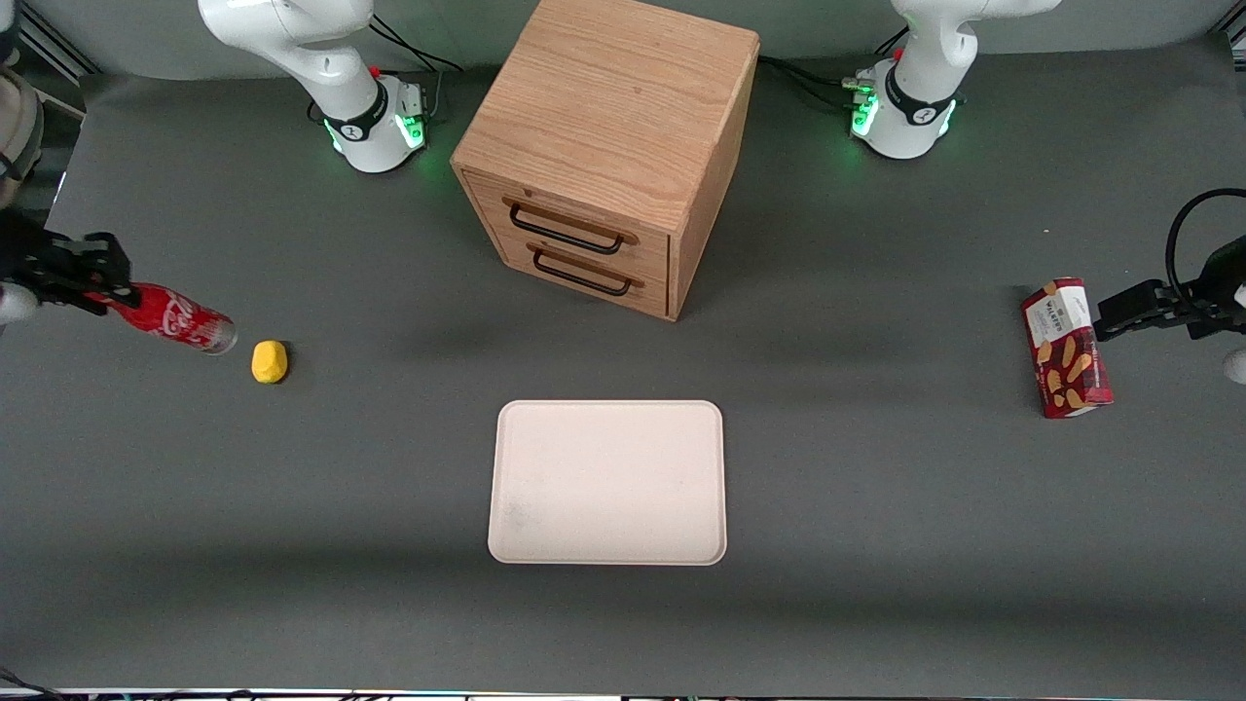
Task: Place coke bottle on tray
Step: 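Carry the held bottle toward the white tray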
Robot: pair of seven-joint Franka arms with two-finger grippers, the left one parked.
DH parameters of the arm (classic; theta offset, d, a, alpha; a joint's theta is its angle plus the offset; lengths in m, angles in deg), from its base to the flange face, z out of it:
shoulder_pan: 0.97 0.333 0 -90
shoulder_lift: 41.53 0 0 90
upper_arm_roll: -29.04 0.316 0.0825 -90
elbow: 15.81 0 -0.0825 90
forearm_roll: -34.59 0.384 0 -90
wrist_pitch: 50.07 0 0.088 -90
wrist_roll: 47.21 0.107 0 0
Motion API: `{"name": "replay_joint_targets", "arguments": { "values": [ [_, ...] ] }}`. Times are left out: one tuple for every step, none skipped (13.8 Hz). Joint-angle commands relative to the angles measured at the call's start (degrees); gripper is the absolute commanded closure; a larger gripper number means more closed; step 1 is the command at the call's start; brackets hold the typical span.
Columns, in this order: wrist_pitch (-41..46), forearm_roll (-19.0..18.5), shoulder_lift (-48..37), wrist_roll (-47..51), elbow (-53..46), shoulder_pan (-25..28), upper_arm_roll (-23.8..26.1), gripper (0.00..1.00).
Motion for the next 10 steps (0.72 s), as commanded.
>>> {"name": "replay_joint_targets", "arguments": {
  "values": [
    [3.6, 0.6, 6.3, 6.4, -9.8, 3.8, -0.4, 1.00],
    [4.5, 0.6, 8.0, 8.9, -11.8, 5.2, -0.4, 1.00],
    [5.0, 0.7, 9.9, 12.1, -13.6, 6.6, -0.1, 1.00],
    [5.5, 0.7, 11.8, 15.4, -15.1, 7.6, 1.1, 1.00],
    [5.6, 0.7, 13.0, 19.0, -16.5, 8.2, 2.3, 1.00],
    [5.6, 0.8, 14.5, 22.6, -17.8, 9.2, 3.7, 1.00],
    [5.5, 0.8, 15.8, 26.2, -19.2, 10.2, 4.3, 1.00],
    [5.3, 0.8, 17.3, 29.4, -20.6, 11.5, 4.9, 1.00],
    [5.2, 0.8, 18.7, 32.3, -21.8, 12.8, 5.1, 1.00],
    [4.7, 0.8, 19.8, 35.0, -22.7, 14.1, 5.4, 1.00]
  ]
}}
